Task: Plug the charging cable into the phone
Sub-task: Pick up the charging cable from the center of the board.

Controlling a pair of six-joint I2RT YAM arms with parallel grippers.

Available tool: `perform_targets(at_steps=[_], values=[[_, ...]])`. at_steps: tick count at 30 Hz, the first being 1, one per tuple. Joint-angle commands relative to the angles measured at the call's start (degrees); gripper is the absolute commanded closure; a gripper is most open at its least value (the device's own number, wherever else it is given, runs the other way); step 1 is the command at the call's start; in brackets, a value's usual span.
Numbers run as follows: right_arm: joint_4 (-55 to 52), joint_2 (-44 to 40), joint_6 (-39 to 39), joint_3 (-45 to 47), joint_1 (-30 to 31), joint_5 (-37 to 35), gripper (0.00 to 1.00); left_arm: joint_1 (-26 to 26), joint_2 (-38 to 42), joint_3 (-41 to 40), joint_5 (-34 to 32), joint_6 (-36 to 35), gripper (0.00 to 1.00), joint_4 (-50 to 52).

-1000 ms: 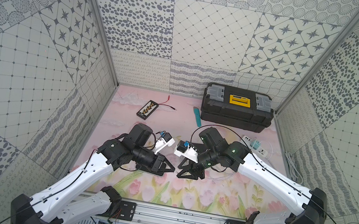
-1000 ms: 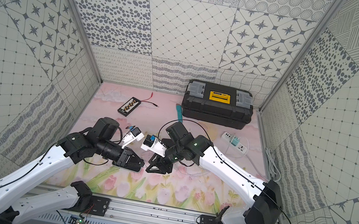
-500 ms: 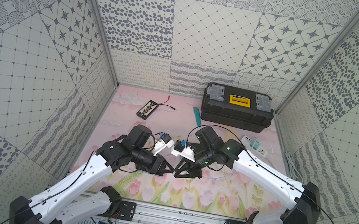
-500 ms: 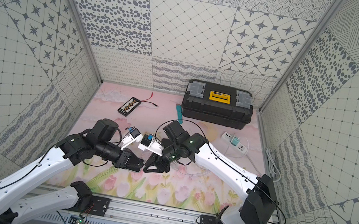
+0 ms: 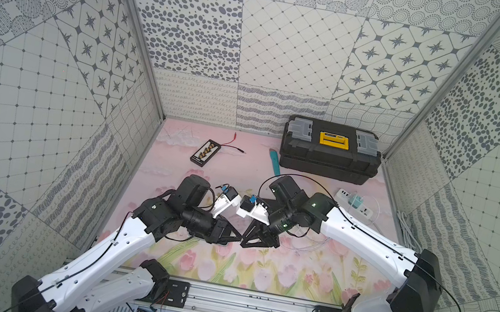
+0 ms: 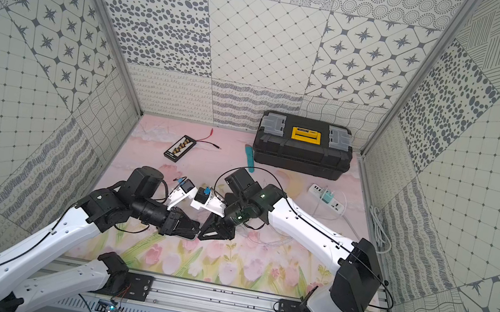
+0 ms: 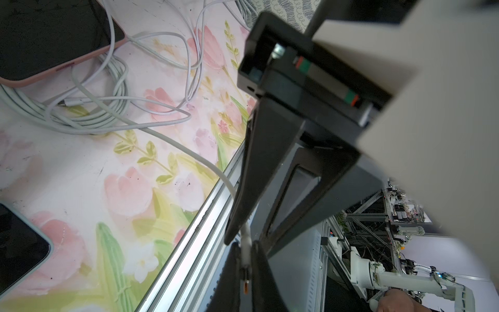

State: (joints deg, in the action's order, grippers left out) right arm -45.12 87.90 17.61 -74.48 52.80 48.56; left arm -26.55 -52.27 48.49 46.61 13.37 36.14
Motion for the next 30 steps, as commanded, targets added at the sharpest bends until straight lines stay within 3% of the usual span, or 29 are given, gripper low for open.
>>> perform_targets(at_steps=[1,6,12,15,17,20,22,23,26,30], values=[[1.27,0.52,0.94,-1.32,0.26,1.05,0.8,0.17,0.31,-0.05,1.61,-1.89,1.0,-1.38],[1.5,0.52,1.09,-1.15,0.21,1.43,0.84,0.13,0.24,-0.06,1.68,-1.85,1.0,-1.47],[1.87,0.77,1.05,-1.41,0.22,1.67,1.0,0.14,0.22,-0.17,1.39,-1.48,1.0,-1.5],[2.3,0.81,0.69,-1.38,0.16,0.98,1.0,0.18,0.38,-0.11,-0.41,-0.71,0.99,-1.23],[2.55,0.44,0.68,-1.15,0.13,0.61,1.0,0.2,0.69,-0.08,-2.19,0.12,0.76,-1.0],[3.17,-0.3,0.53,-0.51,-0.02,0.34,1.0,0.18,1.54,-0.14,-5.99,2.16,0.27,-0.54],[3.62,-0.78,0.27,-0.04,-0.32,0.15,1.0,0.18,2.61,0.17,-10.34,3.75,0.09,0.31],[3.68,-0.92,0.24,0.26,-0.49,0.06,1.0,0.18,3.43,0.43,-13.18,5.4,0.03,0.87],[4.13,-1.51,-0.05,1.32,-1.06,-0.48,1.0,0.19,6.01,1.32,-22.49,11.83,0.01,2.18],[9.94,-4.76,-4.05,6.05,-4.03,-1.42,1.0,0.33,7.82,1.86,-39.17,32.85,0.01,11.03]])
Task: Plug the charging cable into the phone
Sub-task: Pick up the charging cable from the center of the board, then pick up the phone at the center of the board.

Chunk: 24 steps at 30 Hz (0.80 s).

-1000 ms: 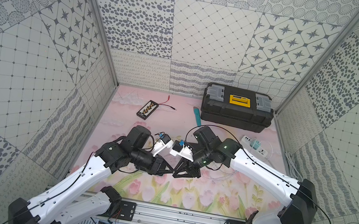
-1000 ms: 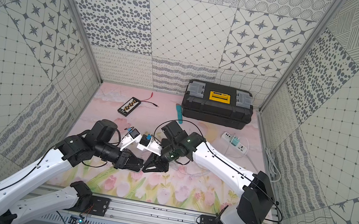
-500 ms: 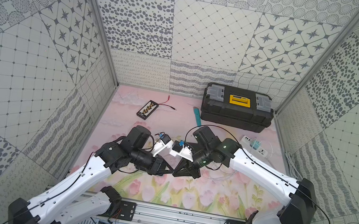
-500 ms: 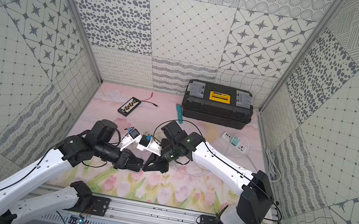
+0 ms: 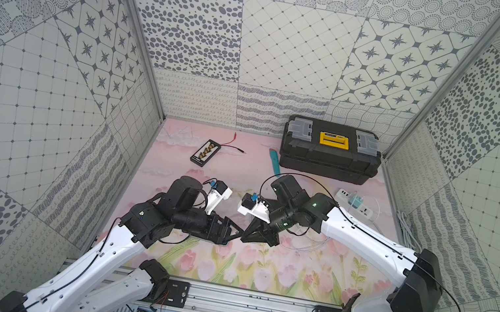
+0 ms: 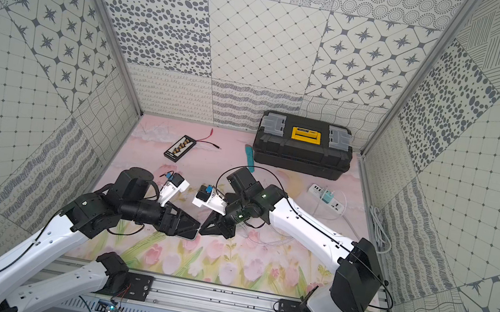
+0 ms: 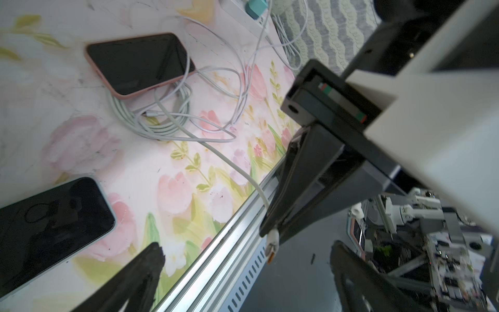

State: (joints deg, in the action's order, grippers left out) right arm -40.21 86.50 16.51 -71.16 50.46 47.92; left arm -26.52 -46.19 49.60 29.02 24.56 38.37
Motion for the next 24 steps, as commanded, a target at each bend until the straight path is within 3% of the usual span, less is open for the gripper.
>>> perform_targets(at_steps=[1,3,7,11,14,17,20,24], values=[[7.65,-4.28,-5.11,4.34,-2.44,-1.4,1.0,0.25,1.92,-0.65,-23.75,28.97,0.01,11.1],[12.61,-6.21,-9.23,7.5,-4.71,-2.74,1.0,0.24,1.86,-5.03,-23.73,38.77,0.03,12.54],[18.93,-8.28,-14.47,11.25,-8.55,-2.39,1.0,0.24,-0.85,-15.34,-16.73,49.15,0.01,6.2],[19.84,-9.16,-14.73,12.37,-8.82,-3.49,1.0,0.08,-2.37,-18.46,-24.96,58.99,0.01,12.37],[21.28,-9.25,-15.52,12.98,-8.88,-3.43,1.0,0.05,-5.59,-17.05,-30.49,64.17,0.01,15.32],[21.91,-9.79,-15.72,13.2,-8.88,-3.36,1.0,-0.01,-11.62,-15.18,-31.51,68.67,0.01,13.51],[22.69,-11.27,-16.19,13.77,-8.85,-3.05,1.0,-0.38,-20.26,-11.33,-31.96,72.06,0.01,10.52],[23.26,-12.82,-16.51,14.37,-8.83,-2.58,1.0,-0.84,-32.79,-1.74,-34.42,75.37,0.01,14.47]])
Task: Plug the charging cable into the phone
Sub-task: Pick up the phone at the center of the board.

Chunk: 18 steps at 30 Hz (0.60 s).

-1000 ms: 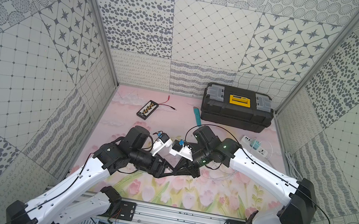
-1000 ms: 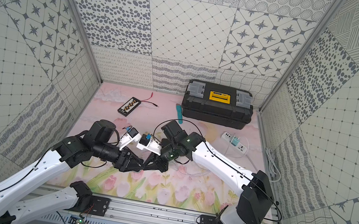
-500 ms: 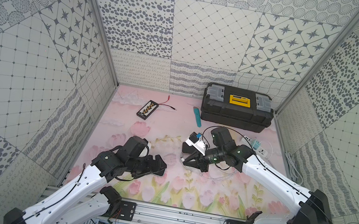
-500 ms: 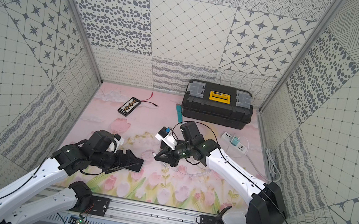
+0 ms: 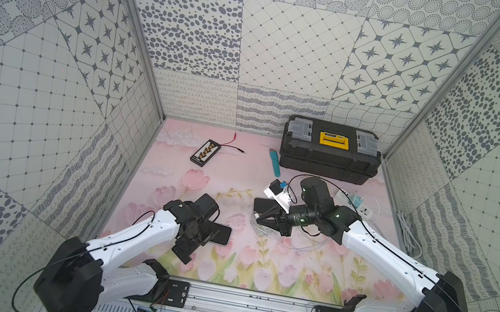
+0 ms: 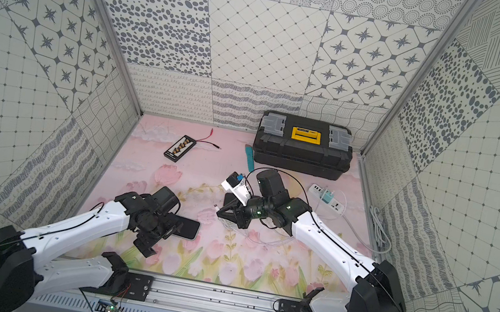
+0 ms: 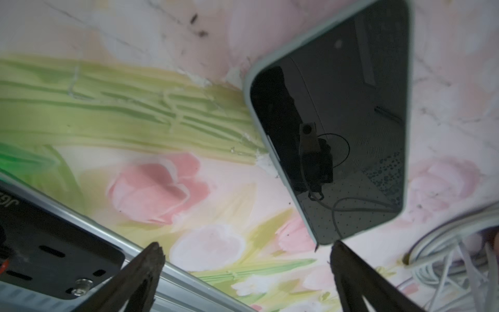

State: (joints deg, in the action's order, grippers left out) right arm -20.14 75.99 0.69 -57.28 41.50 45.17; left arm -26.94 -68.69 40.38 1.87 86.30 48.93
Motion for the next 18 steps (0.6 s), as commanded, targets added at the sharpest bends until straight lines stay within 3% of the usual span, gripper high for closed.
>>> perform_targets(at_steps=[1,8,12,18], values=[[3.22,-2.53,-0.69,0.56,0.15,0.24,1.0,-0.54,-12.8,9.45,-7.2,14.33,0.01,3.61],[3.19,-3.19,-0.79,0.67,0.09,1.17,1.0,-3.05,-21.29,15.23,-10.85,19.31,0.01,2.7],[3.18,-3.04,-1.61,0.5,0.09,1.79,1.0,-2.45,-20.66,10.67,-11.51,21.77,0.01,-4.68],[3.49,-3.15,-1.97,0.45,0.17,2.48,1.0,-1.57,-21.3,11.92,-13.75,21.63,0.01,-2.93]])
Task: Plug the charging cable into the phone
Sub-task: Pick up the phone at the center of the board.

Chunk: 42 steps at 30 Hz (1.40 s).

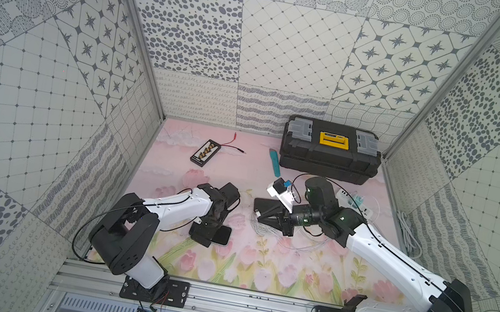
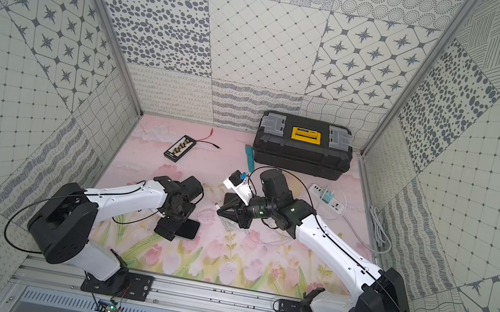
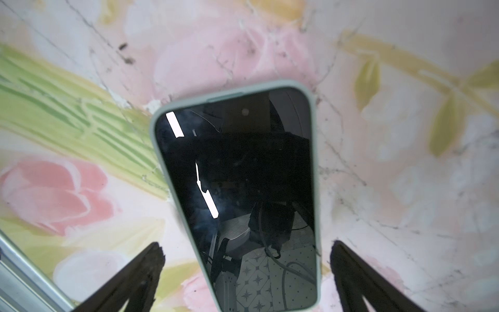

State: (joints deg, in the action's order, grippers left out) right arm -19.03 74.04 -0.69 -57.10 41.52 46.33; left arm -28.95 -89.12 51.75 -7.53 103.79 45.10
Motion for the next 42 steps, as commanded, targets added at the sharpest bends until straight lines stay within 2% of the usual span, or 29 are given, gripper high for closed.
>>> perform_targets(at_steps=[1,9,19,24,32,35,38,39,42], values=[[2.34,-1.11,-0.58,0.19,0.2,1.33,1.0,0.47,-1.15,0.48,-4.29,4.29,0.01,0.63],[2.82,-0.86,-0.67,0.63,0.23,1.74,1.0,0.82,-3.19,-2.65,-3.65,5.94,0.01,-4.84],[2.82,-0.52,-0.55,0.49,0.3,1.44,1.0,0.46,-9.47,-2.59,-0.42,5.1,0.01,-7.15],[2.79,-0.54,-0.46,0.46,0.27,1.4,1.0,0.47,-10.2,-3.11,-0.64,4.88,0.11,-7.61],[2.77,-1.18,-0.67,0.88,0.28,1.05,1.0,0.71,-11.63,0.94,-1.71,-2.08,0.34,-3.52],[2.83,-1.27,-0.58,1.02,0.3,0.81,1.0,1.71,-10.43,-0.3,0.35,-5.35,0.54,-5.39],[2.77,-1.08,-1.13,1.26,0.25,-0.03,1.0,3.94,-8.34,-2.86,4.13,-10.91,0.8,-9.64],[2.77,-1.13,-1.57,1.43,0.23,-0.28,1.0,4.58,-7.74,-3.21,4.6,-13.22,0.86,-10.32],[2.77,-1.7,-3.36,1.96,0.4,-0.11,1.0,6.02,-5.13,-3.28,4.93,-20.58,0.94,-10.7]])
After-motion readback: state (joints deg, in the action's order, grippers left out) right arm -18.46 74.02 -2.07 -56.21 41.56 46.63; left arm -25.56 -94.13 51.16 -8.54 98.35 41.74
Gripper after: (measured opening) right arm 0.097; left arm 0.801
